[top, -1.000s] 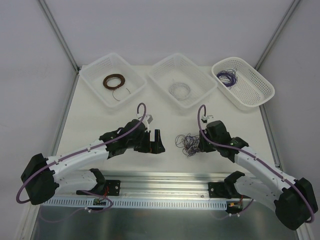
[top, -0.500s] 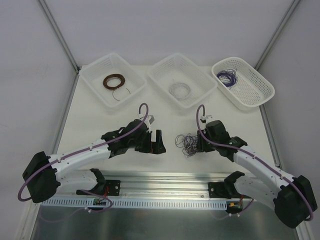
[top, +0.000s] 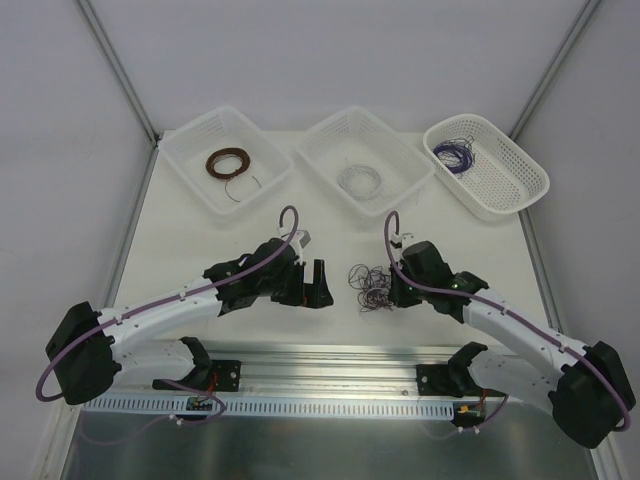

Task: Untangle the cables

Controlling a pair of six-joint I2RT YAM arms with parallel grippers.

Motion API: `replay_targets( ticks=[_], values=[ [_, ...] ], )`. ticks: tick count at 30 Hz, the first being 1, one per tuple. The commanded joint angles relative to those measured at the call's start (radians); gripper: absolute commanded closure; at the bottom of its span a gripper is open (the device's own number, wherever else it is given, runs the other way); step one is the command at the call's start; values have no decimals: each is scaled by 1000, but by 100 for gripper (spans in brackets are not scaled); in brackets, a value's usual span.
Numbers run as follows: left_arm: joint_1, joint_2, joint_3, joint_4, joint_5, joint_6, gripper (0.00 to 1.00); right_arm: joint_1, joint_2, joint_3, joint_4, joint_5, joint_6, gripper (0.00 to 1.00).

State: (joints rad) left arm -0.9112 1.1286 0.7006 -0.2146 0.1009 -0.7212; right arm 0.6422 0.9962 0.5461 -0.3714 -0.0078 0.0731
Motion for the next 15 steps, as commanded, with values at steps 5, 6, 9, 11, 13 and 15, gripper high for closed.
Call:
replay_targets(
  ticks=[5,6,9,11,13,15],
  values=[
    [-9,-29,30,20,-6,3,1,119,-28,190,-43,-4,77,97],
    [-9,-42,27,20,-10,2,1,140,-30,237,-69,-1,80,98],
    [-9,-65,20,20,-23,-1,1,180,-37,316,-100,2,91,98],
    [-9,-72,20,20,-24,-6,1,198,-45,345,-103,2,97,98],
    [-9,-79,22,20,-23,-10,1,221,-54,385,-101,32,103,99],
    [-9,-81,22,21,-18,-17,1,238,-59,414,-97,40,111,99]
  ],
)
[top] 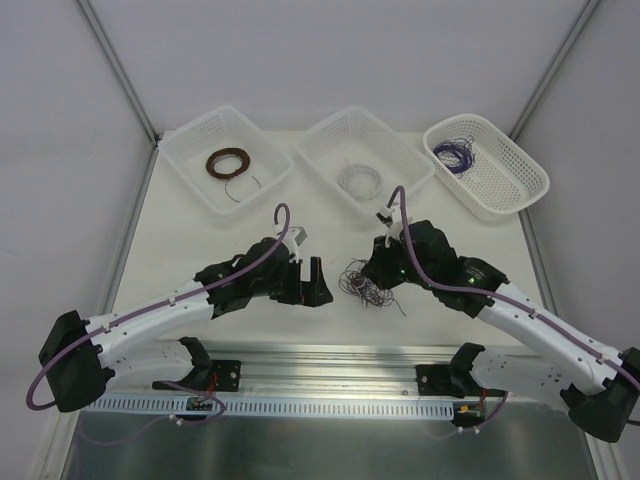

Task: Untangle the cables

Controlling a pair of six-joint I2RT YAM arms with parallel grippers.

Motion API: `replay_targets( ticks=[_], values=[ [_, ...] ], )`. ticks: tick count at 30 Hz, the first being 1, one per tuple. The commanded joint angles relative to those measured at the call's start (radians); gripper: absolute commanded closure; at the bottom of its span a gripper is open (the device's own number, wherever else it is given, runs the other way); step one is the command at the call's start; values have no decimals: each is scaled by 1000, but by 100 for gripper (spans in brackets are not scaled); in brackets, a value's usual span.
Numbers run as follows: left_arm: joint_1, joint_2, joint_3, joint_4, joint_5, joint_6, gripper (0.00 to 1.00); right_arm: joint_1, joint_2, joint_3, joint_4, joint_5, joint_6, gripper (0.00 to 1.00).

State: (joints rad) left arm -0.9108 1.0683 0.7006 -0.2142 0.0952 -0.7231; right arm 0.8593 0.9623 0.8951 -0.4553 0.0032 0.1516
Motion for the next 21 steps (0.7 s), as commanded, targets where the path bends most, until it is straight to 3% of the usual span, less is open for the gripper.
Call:
replay_targets(
  ticks=[1,21],
  values=[
    [-10,-21,23,21,-11,-16,1,24,-30,96,-13,32,34,99],
    [-10,-51,-4,22,-51,-13,1,63,24,582,36,106,-43,99]
  ],
)
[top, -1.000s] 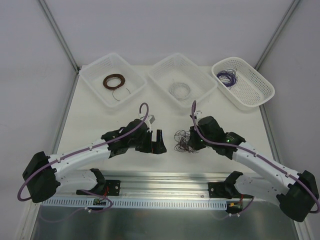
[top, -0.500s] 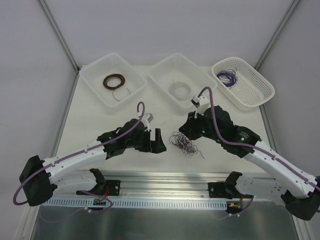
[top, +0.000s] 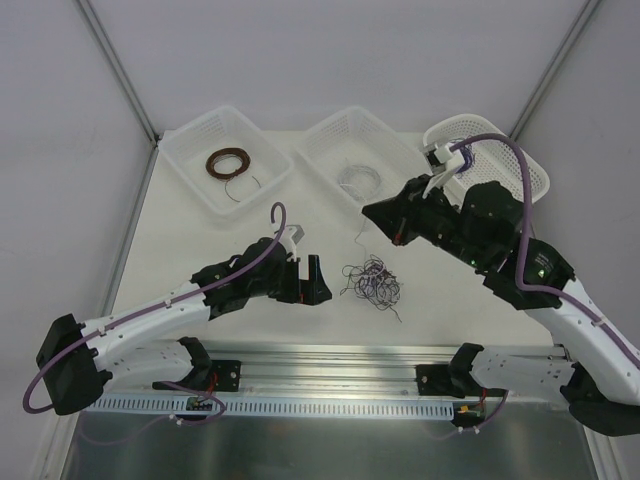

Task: Untangle the cables

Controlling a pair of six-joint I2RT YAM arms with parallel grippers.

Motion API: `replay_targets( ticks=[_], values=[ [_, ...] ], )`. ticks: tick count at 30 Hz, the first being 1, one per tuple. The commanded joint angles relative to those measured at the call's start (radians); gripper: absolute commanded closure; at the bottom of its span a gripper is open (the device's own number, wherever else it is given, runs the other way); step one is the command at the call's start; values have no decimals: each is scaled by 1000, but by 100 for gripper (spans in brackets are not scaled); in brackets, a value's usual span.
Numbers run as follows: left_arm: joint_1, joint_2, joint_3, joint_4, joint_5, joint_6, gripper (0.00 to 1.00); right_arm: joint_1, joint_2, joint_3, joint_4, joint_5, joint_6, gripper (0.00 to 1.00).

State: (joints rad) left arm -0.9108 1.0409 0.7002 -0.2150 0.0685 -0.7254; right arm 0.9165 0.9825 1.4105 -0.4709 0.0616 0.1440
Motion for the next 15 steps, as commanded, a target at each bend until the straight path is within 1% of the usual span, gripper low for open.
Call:
replay_targets(
  ticks=[1,7,11,13,15],
  values=[
    [-10,-25,-5,22,-24,-11,1,5,10,82,55,66,-40,99],
    [-10,-33,-16,22,-42,-3,1,5,27,232,75,52,-81,99],
    [-10,-25,-13,20,-42,0,1,5,-22,220,211,87,-113,99],
    [-10,-25,-8,20,-41,7,1,4,-30,222,233,127,-119,99],
    [-11,-28,-5,23,-42,20,1,4,-30,222,242,130,-123,99]
  ],
)
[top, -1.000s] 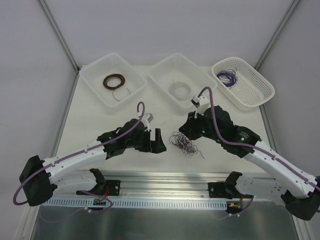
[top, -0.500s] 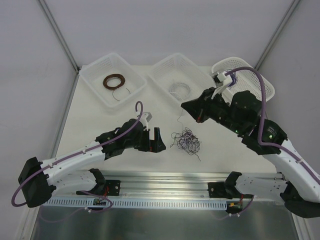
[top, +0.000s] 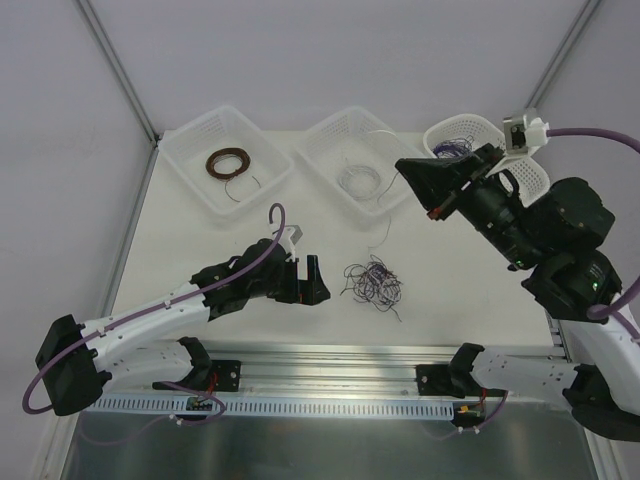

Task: Untangle the cables

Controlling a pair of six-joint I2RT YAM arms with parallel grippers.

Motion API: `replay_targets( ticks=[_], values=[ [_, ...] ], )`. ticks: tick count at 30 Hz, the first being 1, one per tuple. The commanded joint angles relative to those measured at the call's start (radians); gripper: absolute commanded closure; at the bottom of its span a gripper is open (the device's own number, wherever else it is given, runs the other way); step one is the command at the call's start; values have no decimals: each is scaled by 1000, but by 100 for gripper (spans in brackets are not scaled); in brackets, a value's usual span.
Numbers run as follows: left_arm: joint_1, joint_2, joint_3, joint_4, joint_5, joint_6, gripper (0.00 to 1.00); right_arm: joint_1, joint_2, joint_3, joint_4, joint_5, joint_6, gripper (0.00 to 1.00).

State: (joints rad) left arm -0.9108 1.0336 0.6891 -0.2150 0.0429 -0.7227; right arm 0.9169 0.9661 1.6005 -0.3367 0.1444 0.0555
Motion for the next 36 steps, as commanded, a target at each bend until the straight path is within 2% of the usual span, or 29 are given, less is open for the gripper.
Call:
replay_targets(
  ticks=[1,7,11,13,19,24,28,32,35,36],
  values=[
    [-10,-23,6,25,-17,20,1,4,-13,26,102,55,-39,99],
    [-14,-40,6,52,-11,45,1,5,-44,-99,22,147,-4,99],
    [-39,-53,10,150,-9,129,1,5,-79,-229,15,153,113,99],
    [-69,-47,4,264,-15,175,1,5,-89,-276,16,155,145,99],
    [-125,37,-45,599,-119,365,2,5,-87,-301,15,124,214,99],
    [-125,129,-63,726,-228,460,4,5,-98,-295,10,109,224,99],
    [-125,222,-48,784,-256,489,8,4,-109,-295,11,109,234,99],
    [-125,284,-34,835,-253,499,21,5,-112,-301,7,101,242,99],
    [-125,316,-22,839,-224,479,42,4,-125,-313,1,112,242,99],
    [-125,321,-22,841,-219,474,54,5,-130,-324,-4,124,242,99]
  ],
)
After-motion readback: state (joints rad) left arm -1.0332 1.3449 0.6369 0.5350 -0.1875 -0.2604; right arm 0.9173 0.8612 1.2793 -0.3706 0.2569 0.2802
